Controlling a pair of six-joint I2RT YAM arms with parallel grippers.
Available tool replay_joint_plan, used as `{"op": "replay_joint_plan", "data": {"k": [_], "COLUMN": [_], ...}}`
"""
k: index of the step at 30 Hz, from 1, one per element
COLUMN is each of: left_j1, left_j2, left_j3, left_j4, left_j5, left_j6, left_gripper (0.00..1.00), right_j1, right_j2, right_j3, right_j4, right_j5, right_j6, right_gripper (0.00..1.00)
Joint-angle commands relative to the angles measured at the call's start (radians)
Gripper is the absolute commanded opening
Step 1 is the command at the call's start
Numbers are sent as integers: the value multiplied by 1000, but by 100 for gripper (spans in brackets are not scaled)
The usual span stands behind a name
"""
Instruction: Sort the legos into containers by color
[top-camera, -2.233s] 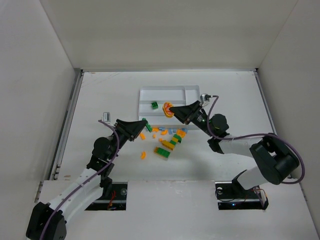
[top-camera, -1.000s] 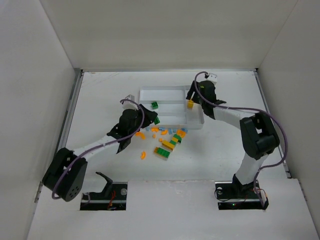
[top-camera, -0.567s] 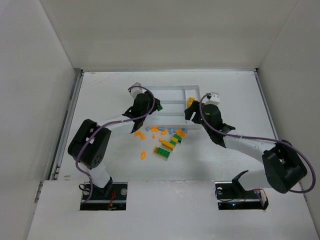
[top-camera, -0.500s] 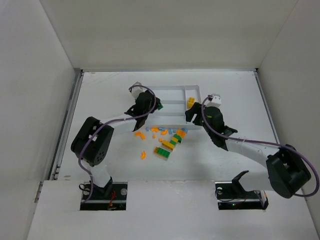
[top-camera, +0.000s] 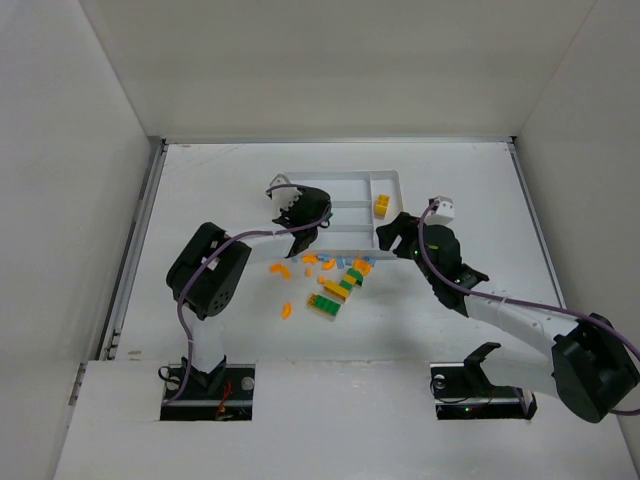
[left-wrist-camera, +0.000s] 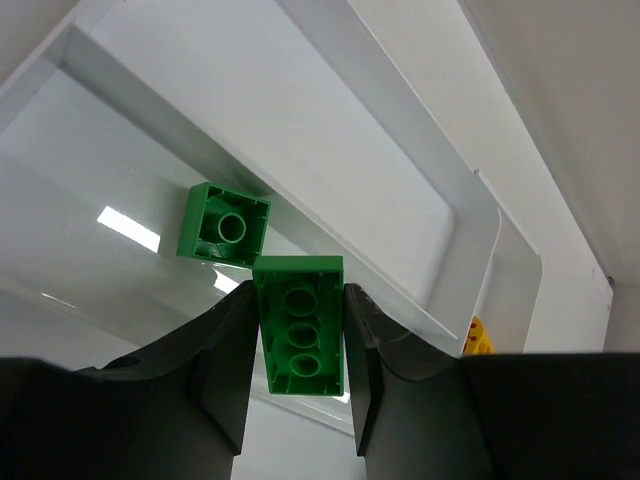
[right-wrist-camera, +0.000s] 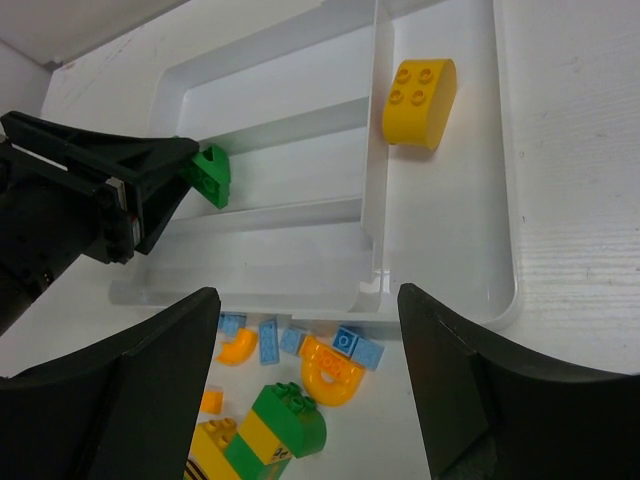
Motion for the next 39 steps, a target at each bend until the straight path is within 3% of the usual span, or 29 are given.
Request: {"op": "replay_joint_plan", "data": {"k": [1,10,14,16,21,24,26,30,32,35,39], "left_j1": [-11,-34,-36,-39,-76,-109,-129,-157,-171,-194,-208], "left_j2": [-8,-25,-51,-73,-212,-356,-462,-683,-779,-879,-959], "left_j3": [45,25,-1,-10,-114,-258,-370,-579,-650,-687,-688], "left_j4": [-56,-67,-61,-61,-9,51,72,60,37,-41,-156], "left_j5": [-90,-118,-121,-113,-151,-158,-159,-125,-92,-53,-9], "left_j6": [-138,-133,-126,-110,25,139,183,217,224,226,230], "left_gripper": [28,50,53,52,44,42,41,41,41,41,41], "right_j1": [8,10,13,13,54,105,172,338,393,456,473], "right_j2": [-11,-25,-18,-19,-1,9,-14,-80,-88,-41,67], "right_j3": [5,0,6,6,40,34,13,-44,-47,12,100], "right_j4": [63,66,60,60,5,-21,-52,-75,-90,-159,-250], "right_j5": [-24,-33,-31,-33,-56,-69,-74,-63,-74,-117,-154], "right_j6": [14,21,16,13,-33,-29,-19,-59,-71,-105,-185], "right_gripper": [78,78,77,71,38,32,33,50,53,57,54]}}
